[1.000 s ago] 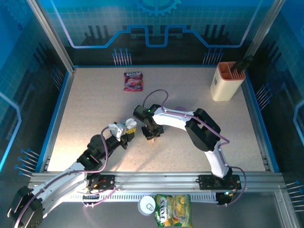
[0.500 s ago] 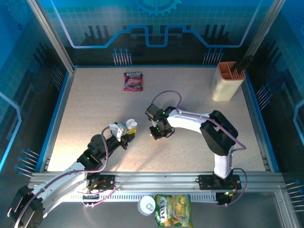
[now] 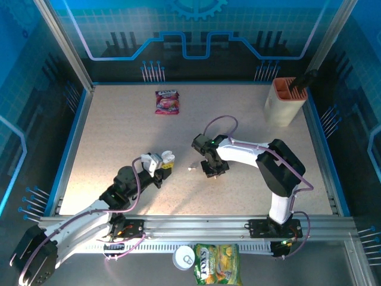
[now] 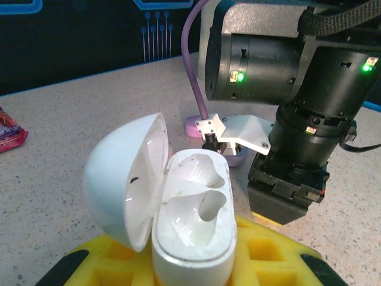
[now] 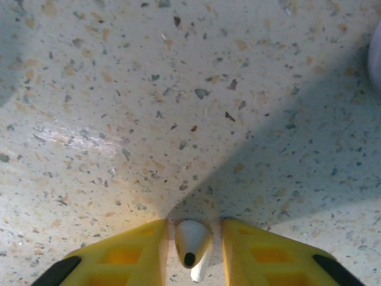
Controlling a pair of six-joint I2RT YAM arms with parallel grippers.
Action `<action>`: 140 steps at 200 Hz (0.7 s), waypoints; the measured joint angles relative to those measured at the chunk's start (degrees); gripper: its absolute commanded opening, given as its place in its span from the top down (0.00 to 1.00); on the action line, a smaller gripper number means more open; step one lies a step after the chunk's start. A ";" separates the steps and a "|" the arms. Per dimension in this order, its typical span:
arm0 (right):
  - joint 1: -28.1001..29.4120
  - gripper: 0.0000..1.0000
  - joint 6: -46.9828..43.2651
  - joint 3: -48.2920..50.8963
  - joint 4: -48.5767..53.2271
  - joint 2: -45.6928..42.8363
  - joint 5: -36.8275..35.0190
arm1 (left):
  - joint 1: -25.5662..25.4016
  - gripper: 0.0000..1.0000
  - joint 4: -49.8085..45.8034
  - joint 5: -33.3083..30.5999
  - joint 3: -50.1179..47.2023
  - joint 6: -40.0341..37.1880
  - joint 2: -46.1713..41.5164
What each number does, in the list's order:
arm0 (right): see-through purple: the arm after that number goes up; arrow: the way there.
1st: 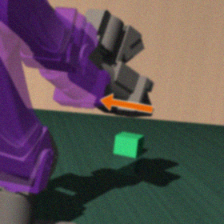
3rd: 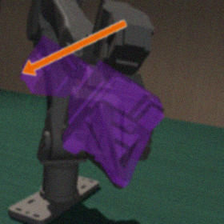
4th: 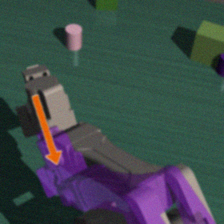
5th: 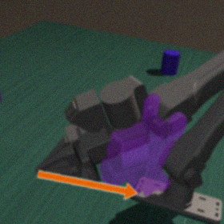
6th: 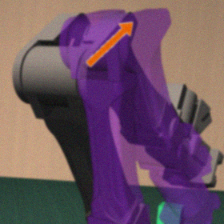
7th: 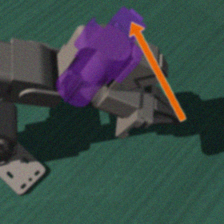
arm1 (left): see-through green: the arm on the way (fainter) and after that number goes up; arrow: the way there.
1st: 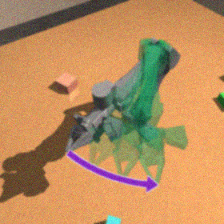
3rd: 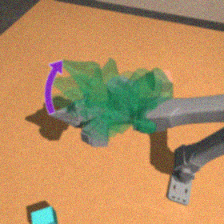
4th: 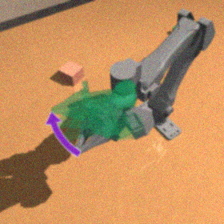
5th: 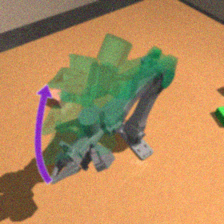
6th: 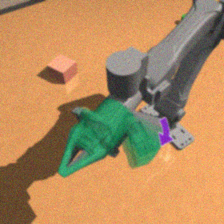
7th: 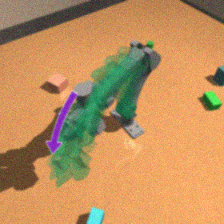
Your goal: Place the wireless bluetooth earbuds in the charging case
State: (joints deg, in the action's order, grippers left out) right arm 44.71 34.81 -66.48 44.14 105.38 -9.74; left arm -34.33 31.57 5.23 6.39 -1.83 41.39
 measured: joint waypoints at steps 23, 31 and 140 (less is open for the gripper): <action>0.35 0.63 0.44 -0.02 -0.07 -0.09 0.33 | 0.00 0.92 0.33 0.42 0.35 0.04 0.42; 0.61 0.63 0.72 -0.07 -0.07 -0.13 0.72 | 0.00 0.92 0.37 0.55 0.44 0.04 0.48; 3.15 0.62 3.04 -2.86 -1.09 -0.68 5.33 | 0.00 0.91 0.39 0.66 0.63 0.02 1.42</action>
State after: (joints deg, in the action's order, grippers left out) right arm 47.86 37.85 -69.34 43.05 104.71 -4.40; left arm -34.33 31.97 5.89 7.03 -1.80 42.81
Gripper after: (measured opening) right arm 0.376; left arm 0.217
